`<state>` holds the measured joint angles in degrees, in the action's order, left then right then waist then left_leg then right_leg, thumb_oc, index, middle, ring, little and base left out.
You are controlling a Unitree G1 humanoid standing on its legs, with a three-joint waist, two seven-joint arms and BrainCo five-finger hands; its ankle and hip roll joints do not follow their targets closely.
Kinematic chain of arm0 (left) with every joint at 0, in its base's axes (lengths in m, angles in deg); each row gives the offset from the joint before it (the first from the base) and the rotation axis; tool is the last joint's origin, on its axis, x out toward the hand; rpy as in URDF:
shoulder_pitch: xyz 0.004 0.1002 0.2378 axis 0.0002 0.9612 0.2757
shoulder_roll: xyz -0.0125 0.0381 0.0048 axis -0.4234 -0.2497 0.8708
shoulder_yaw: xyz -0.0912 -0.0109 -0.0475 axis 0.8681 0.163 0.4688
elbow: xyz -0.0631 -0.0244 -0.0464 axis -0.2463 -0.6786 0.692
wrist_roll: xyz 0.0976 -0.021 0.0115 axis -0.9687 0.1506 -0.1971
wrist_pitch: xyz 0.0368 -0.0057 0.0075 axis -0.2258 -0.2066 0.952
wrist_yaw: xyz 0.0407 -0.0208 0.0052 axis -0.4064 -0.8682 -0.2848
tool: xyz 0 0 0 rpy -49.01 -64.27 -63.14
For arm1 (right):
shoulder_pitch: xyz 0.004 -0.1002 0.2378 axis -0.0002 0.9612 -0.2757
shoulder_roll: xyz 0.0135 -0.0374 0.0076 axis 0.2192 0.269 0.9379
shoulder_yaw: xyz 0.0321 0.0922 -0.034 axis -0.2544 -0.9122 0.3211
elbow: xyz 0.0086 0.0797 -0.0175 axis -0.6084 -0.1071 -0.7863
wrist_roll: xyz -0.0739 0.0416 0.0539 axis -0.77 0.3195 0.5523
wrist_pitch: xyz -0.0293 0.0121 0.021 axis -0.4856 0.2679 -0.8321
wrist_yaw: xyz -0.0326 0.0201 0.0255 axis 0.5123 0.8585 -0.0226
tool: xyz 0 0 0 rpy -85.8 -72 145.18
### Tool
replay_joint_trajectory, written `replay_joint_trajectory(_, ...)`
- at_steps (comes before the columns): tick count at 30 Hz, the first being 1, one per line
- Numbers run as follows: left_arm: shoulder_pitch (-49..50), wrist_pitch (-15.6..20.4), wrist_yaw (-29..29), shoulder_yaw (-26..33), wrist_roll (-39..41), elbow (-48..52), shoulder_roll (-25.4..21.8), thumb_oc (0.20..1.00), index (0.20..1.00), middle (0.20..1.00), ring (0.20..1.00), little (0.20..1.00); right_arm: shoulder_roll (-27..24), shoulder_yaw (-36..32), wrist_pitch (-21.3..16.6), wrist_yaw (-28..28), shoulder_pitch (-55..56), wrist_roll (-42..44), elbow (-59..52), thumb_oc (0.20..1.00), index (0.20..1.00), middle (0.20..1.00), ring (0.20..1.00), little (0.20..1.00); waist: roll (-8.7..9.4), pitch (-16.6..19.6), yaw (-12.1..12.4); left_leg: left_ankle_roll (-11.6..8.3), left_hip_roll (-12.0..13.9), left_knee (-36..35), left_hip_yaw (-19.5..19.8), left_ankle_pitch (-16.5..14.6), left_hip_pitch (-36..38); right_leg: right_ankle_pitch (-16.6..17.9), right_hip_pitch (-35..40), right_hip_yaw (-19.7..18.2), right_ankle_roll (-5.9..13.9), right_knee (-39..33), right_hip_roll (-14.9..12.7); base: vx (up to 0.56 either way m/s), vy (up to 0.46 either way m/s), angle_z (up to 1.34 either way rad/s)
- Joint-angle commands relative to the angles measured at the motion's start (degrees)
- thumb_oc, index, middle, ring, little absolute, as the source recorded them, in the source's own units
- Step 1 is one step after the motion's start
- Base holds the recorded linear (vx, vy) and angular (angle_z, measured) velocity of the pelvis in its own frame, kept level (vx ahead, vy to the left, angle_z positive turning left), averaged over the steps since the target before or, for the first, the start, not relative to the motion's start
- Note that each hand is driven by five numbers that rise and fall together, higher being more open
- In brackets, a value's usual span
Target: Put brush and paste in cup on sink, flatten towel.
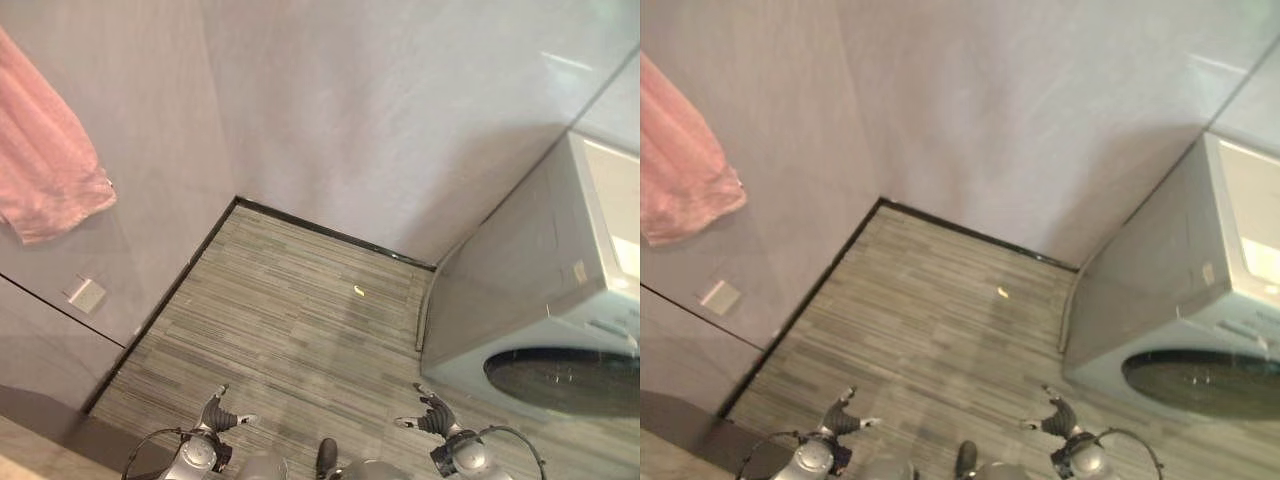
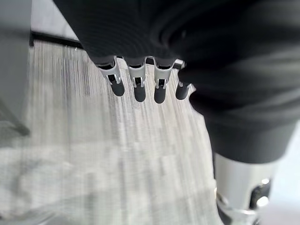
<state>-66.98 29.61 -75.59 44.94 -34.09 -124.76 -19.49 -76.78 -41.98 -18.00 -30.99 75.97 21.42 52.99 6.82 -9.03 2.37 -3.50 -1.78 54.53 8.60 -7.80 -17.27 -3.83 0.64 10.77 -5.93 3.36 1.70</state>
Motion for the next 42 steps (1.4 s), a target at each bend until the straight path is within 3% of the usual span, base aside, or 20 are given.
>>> replay_joint_trajectory(1,-0.2,1.5,-1.8,0.9,0.7,2.2,-1.8,1.0,1.0,1.0,1.0,1.0,-2.4,-1.2,-1.0,1.0,0.2,-1.4,-1.2,1.0,1.0,1.0,1.0,1.0,-0.62,0.4,0.4,3.28,-1.0,-29.9,-5.3,2.1,6.0,5.3,-3.5,1.1,11.06,-0.7,-3.9,0.3,0.097,0.19)
replay_joint_trajectory(3,0.0,1.6,-2.0,1.4,0.9,1.8,-1.7,1.0,1.0,1.0,1.0,1.0,-2.3,-1.0,-1.0,1.0,0.3,-1.8,-1.5,1.0,1.0,1.0,1.0,1.0,-0.54,0.7,0.8,3.43,-1.0,-35.5,-7.5,2.4,5.1,4.9,-3.3,1.4,11.42,-1.0,-4.2,0.22,0.098,0.0)
replay_joint_trajectory(4,0.0,1.8,-2.2,2.0,1.1,1.1,-1.7,1.0,1.0,1.0,1.0,1.0,-2.1,-0.2,-1.2,1.1,0.6,-3.4,-1.3,1.0,1.0,1.0,1.0,1.0,-1.18,0.8,2.0,2.02,1.1,-45.8,-9.9,9.8,1.8,3.9,-1.2,2.1,11.55,-2.2,-3.3,0.24,0.116,-0.09)
replay_joint_trajectory(5,0.0,1.7,-2.1,2.0,1.0,1.1,-1.8,1.0,1.0,1.0,1.0,1.0,-2.1,-0.2,-1.1,1.2,0.8,-3.6,-1.6,1.0,1.0,1.0,1.0,1.0,-1.27,0.8,2.2,1.9,1.9,-46.6,-11.4,10.6,1.7,3.6,-0.5,2.4,11.56,-2.2,-3.3,0.23,0.116,-0.2)
replay_joint_trajectory(7,0.0,1.6,-1.7,2.2,0.8,1.2,-1.9,1.0,1.0,1.0,1.0,1.0,-2.1,0.0,-0.9,0.8,0.9,-4.4,-2.3,1.0,1.0,1.0,1.0,1.0,-1.23,0.9,2.4,2.36,1.7,-47.5,-12.4,10.3,3.1,2.9,-0.2,2.9,11.67,-1.5,-3.5,0.2,0.145,-0.32)
replay_joint_trajectory(8,0.3,1.5,-1.8,2.3,0.2,1.4,-2.2,1.0,1.0,1.0,1.0,1.0,-1.6,0.8,-0.8,0.5,0.5,-6.1,-2.4,1.0,1.0,1.0,1.0,1.0,-0.58,1.2,2.9,3.14,0.2,-47.0,-10.5,9.1,4.4,1.8,-0.3,3.2,12.29,1.3,-4.6,0.25,0.194,-0.22)
replay_joint_trajectory(11,0.3,1.6,-1.9,2.9,0.7,1.3,-2.8,1.0,1.0,1.0,1.0,1.0,-1.2,0.7,-0.8,0.1,0.1,-6.0,-2.7,1.0,1.0,1.0,1.0,1.0,-0.23,1.2,2.9,3.58,-0.4,-46.8,-10.0,8.9,5.1,1.7,-1.1,2.8,12.87,5.0,-5.1,0.17,0.184,-0.02)
replay_joint_trajectory(14,1.2,1.7,-1.9,3.8,0.6,1.4,-3.5,1.0,1.0,1.0,1.0,1.0,0.0,0.2,-1.0,-0.3,-0.5,-6.0,-3.0,1.0,1.0,1.0,1.0,1.0,-0.38,1.4,3.0,6.41,-1.8,-49.0,-9.2,7.4,9.1,6.8,-5.3,2.3,16.0,17.0,-7.8,0.23,0.355,-0.11)
replay_joint_trajectory(17,1.2,1.9,-1.8,3.7,0.8,1.8,-3.8,1.0,1.0,1.0,1.0,1.0,-0.2,0.1,-1.1,-0.9,-0.3,-6.1,-4.5,1.0,1.0,1.0,1.0,1.0,-0.89,1.0,2.5,7.23,-2.2,-49.6,-7.8,7.5,10.4,8.9,-7.2,0.7,16.29,22.3,-7.3,0.1,0.126,0.13)
replay_joint_trajectory(18,1.3,2.0,-1.2,2.7,0.3,2.4,-3.9,1.0,1.0,1.0,1.0,1.0,-0.1,0.0,-1.2,-0.9,0.0,-5.7,-3.9,1.0,1.0,1.0,1.0,1.0,-1.48,1.1,1.9,7.71,-2.9,-50.7,-5.3,7.3,12.0,8.9,-9.3,-1.1,15.6,22.4,-6.0,0.27,0.151,0.32)
replay_joint_trajectory(21,1.6,2.6,-1.1,2.1,0.1,1.2,-3.7,1.0,1.0,1.0,1.0,1.0,-0.6,0.0,-1.6,-1.2,0.4,-5.2,-4.6,1.0,1.0,1.0,1.0,1.0,-2.35,1.3,1.3,7.14,-2.7,-52.4,-2.8,7.2,13.8,9.5,-11.6,-1.0,14.93,12.6,-8.7,0.2,0.024,0.76)
replay_joint_trajectory(25,1.1,2.8,-1.2,1.6,-0.1,-0.6,-3.0,1.0,1.0,1.0,1.0,1.0,-0.9,0.5,-1.8,-1.5,0.4,-4.9,-5.0,1.0,1.0,1.0,1.0,1.0,-2.18,0.8,0.5,6.59,-4.2,-52.2,2.9,5.9,15.8,13.8,-15.0,-8.3,16.29,2.8,-8.6,0.23,-0.071,0.64)
replay_joint_trajectory(27,1.0,2.9,-1.2,1.5,-0.2,-1.0,-2.9,1.0,1.0,1.0,1.0,1.0,-1.0,0.6,-1.8,-1.5,0.3,-5.0,-5.0,1.0,1.0,1.0,1.0,1.0,-2.26,0.7,0.2,6.46,-4.3,-51.9,4.2,5.5,16.1,14.3,-15.2,-9.4,16.46,1.7,-8.6,0.22,-0.086,1.05)
replay_joint_trajectory(29,0.3,2.9,-1.4,0.7,-0.8,-0.8,-2.8,1.0,1.0,1.0,1.0,1.0,-1.7,0.4,-1.9,-1.7,0.5,-4.7,-5.4,1.0,1.0,1.0,1.0,1.0,-1.8,0.4,-0.4,5.87,-5.6,-50.2,9.5,4.4,16.6,15.3,-15.6,-14.9,17.35,1.3,-7.6,0.27,-0.131,1.35)
replay_joint_trajectory(33,-0.5,3.0,-1.6,0.2,-0.8,-1.8,-2.2,1.0,1.0,1.0,1.0,1.0,-1.7,1.0,-2.0,-2.0,0.2,-4.8,-3.7,1.0,1.0,1.0,1.0,1.0,-1.32,1.3,0.0,4.56,-5.6,-49.5,14.3,4.1,16.7,11.6,-12.8,-11.5,16.22,0.8,-7.7,0.18,-0.152,1.34)
replay_joint_trajectory(35,0.6,3.0,-1.9,0.7,0.4,-1.9,-1.9,1.0,1.0,1.0,1.0,1.0,-2.6,2.1,-2.0,-2.4,-0.6,-5.0,-3.5,1.0,1.0,1.0,1.0,1.0,-1.1,2.6,1.6,2.67,-4.1,-50.0,18.1,5.0,16.4,8.8,-10.6,-6.2,14.79,0.7,-6.9,0.29,-0.33,1.13)
replay_joint_trajectory(38,0.5,2.8,-2.2,0.6,0.6,-1.6,-1.9,1.0,1.0,1.0,1.0,1.0,-2.9,2.5,-2.0,-2.1,-1.2,-4.9,-3.1,1.0,1.0,1.0,1.0,1.0,-0.76,2.6,2.1,1.45,-2.9,-50.2,18.9,5.8,15.7,7.5,-9.4,-3.1,14.13,0.1,-6.4,0.12,-0.223,0.71)
replay_joint_trajectory(39,-0.5,2.6,-2.4,0.4,1.2,-1.0,-1.9,1.0,1.0,1.0,1.0,1.0,-3.6,2.3,-2.0,-1.4,-1.9,-4.5,-3.0,1.0,1.0,1.0,1.0,1.0,-0.43,2.2,2.5,0.63,-1.7,-50.0,17.4,6.5,13.9,6.8,-8.1,-0.4,13.75,-0.8,-6.4,0.08,-0.247,0.38)
replay_joint_trajectory(41,-1.1,2.4,-2.7,0.4,1.5,-0.8,-1.9,1.0,1.0,1.0,1.0,1.0,-3.9,2.1,-2.0,-1.1,-2.0,-4.5,-3.1,1.0,1.0,1.0,1.0,1.0,-0.1,2.3,1.9,0.54,-1.3,-50.1,15.4,6.8,12.6,6.8,-7.7,1.1,13.74,-1.5,-6.9,0.05,-0.125,1.0)
replay_joint_trajectory(42,-1.7,2.2,-2.7,0.2,1.8,0.0,-1.7,1.0,1.0,1.0,1.0,1.0,-4.5,1.8,-1.9,-0.8,-2.0,-4.9,-3.2,1.0,1.0,1.0,1.0,1.0,0.05,2.2,1.5,0.58,0.3,-50.6,10.1,6.4,11.6,6.4,-6.7,2.7,13.61,-2.2,-7.1,0.08,-0.08,1.7)
